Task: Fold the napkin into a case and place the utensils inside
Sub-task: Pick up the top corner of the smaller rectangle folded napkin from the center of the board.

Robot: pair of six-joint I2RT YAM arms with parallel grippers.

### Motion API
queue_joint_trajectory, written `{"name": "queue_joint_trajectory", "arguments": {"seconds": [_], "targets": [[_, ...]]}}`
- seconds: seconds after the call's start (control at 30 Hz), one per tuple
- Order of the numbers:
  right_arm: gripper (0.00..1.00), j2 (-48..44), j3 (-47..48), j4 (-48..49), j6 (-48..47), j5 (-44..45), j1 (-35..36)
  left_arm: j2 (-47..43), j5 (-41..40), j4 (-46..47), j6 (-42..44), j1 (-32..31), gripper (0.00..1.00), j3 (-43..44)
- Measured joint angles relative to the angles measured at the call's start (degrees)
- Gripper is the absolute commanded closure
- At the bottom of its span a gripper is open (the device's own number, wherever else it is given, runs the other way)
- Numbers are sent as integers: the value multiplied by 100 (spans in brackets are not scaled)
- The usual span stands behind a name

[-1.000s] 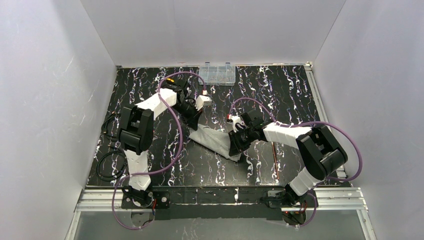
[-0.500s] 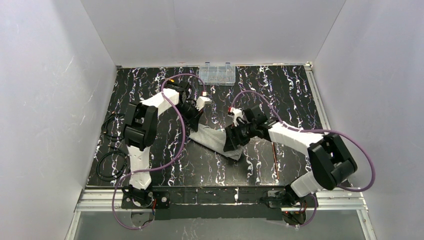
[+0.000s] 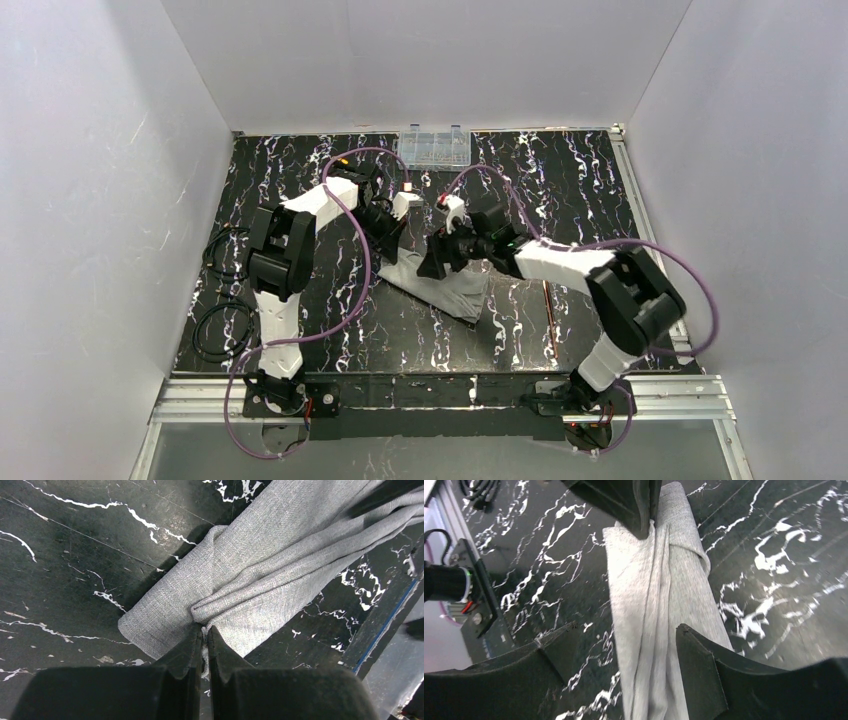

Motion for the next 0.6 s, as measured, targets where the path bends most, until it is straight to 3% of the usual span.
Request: {"name": "queue_joint_trajectory", "arguments": {"seconds": [0.33, 0.6], "targets": [[23, 1473, 2, 1971, 389, 317, 188, 0, 153, 2, -229, 0, 100, 7], [26, 1926, 153, 2573, 514, 306, 293, 0, 177, 0, -247, 0, 100, 4]]}}
